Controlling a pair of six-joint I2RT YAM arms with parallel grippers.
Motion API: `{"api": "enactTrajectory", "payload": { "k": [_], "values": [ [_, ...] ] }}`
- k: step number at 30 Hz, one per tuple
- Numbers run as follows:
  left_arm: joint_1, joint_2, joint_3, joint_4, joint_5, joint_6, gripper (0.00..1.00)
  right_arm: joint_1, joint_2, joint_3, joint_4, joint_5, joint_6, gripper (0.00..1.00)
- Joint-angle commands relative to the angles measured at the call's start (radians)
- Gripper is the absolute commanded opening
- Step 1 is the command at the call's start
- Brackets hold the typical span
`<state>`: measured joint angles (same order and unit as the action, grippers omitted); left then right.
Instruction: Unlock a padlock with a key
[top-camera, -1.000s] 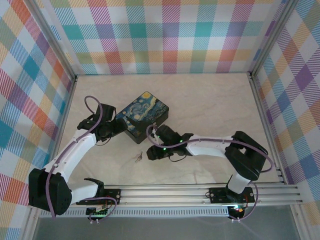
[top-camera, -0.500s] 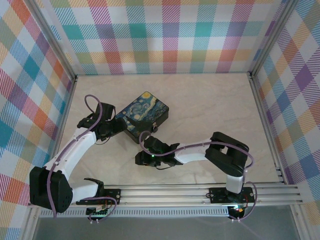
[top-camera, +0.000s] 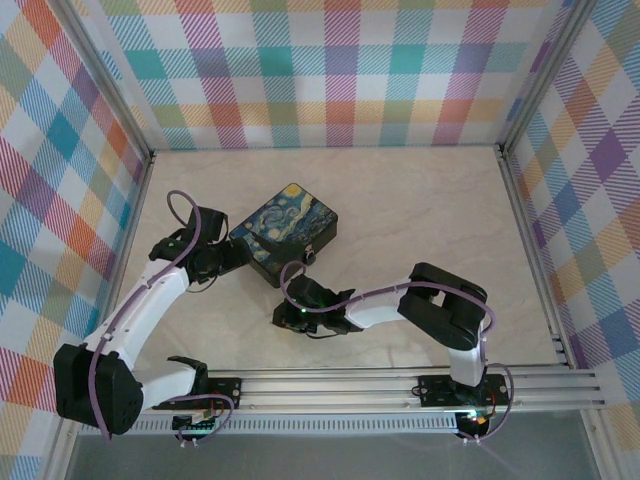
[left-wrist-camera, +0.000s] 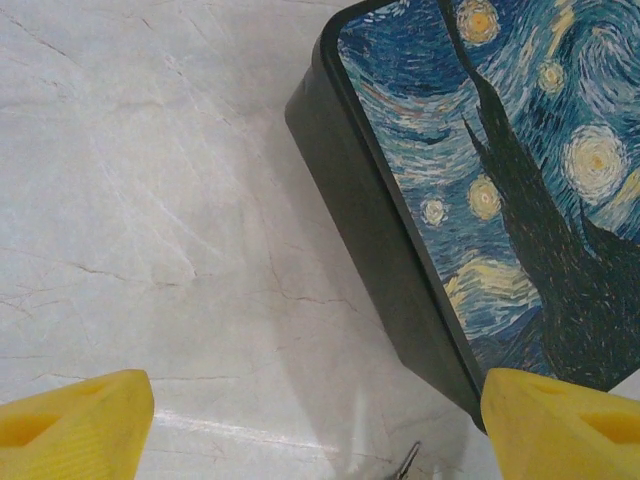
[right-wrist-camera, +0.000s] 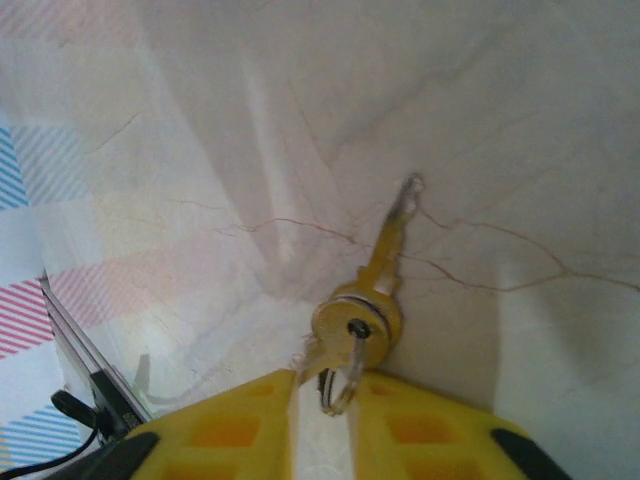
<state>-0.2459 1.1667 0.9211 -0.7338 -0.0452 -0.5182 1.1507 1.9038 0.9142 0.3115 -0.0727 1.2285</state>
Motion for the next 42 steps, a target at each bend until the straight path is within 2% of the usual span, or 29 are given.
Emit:
{"api": "enactTrajectory", "payload": {
  "k": [1,6,9,14,17,22,27,34,38,42],
  "values": [
    [0.013,-0.031,0.035,-0.027,0.015,0.023,0.84,0.007,0.005,-0.026,-0.013,0.032,0.014,0.13],
    [-0.027,-0.038,0.027,-0.032,0.056,0.031,0.83,0.007,-0.058,-0.05,-0.052,0.063,-0.063,0.04],
    [-0.085,-0.047,-0.007,-0.033,0.128,0.032,0.83,0.003,-0.126,-0.06,-0.13,0.082,-0.176,0.03],
    [-0.172,-0.101,-0.121,-0.011,0.242,-0.024,0.84,-0.056,-0.181,-0.032,-0.307,-0.037,-0.401,0.04],
    [-0.194,-0.149,-0.158,-0.017,0.23,-0.053,0.84,-0.09,-0.183,-0.029,-0.421,-0.071,-0.461,0.04],
    [-0.195,-0.164,-0.135,-0.043,0.182,-0.051,0.86,-0.112,-0.207,-0.082,-0.511,-0.089,-0.497,0.07],
    [-0.196,-0.12,-0.117,-0.028,0.169,-0.051,0.86,-0.123,-0.249,-0.105,-0.622,-0.03,-0.523,0.21],
    [-0.196,-0.086,-0.135,0.005,0.17,-0.048,0.86,-0.126,-0.302,-0.073,-0.628,0.009,-0.489,0.3],
    [-0.195,-0.076,-0.139,0.013,0.174,-0.047,0.86,-0.082,-0.259,0.007,-0.642,0.047,-0.471,0.4],
    [-0.196,-0.08,-0.136,0.011,0.172,-0.047,0.86,-0.077,-0.196,0.054,-0.662,0.069,-0.463,0.44]
  ]
}}
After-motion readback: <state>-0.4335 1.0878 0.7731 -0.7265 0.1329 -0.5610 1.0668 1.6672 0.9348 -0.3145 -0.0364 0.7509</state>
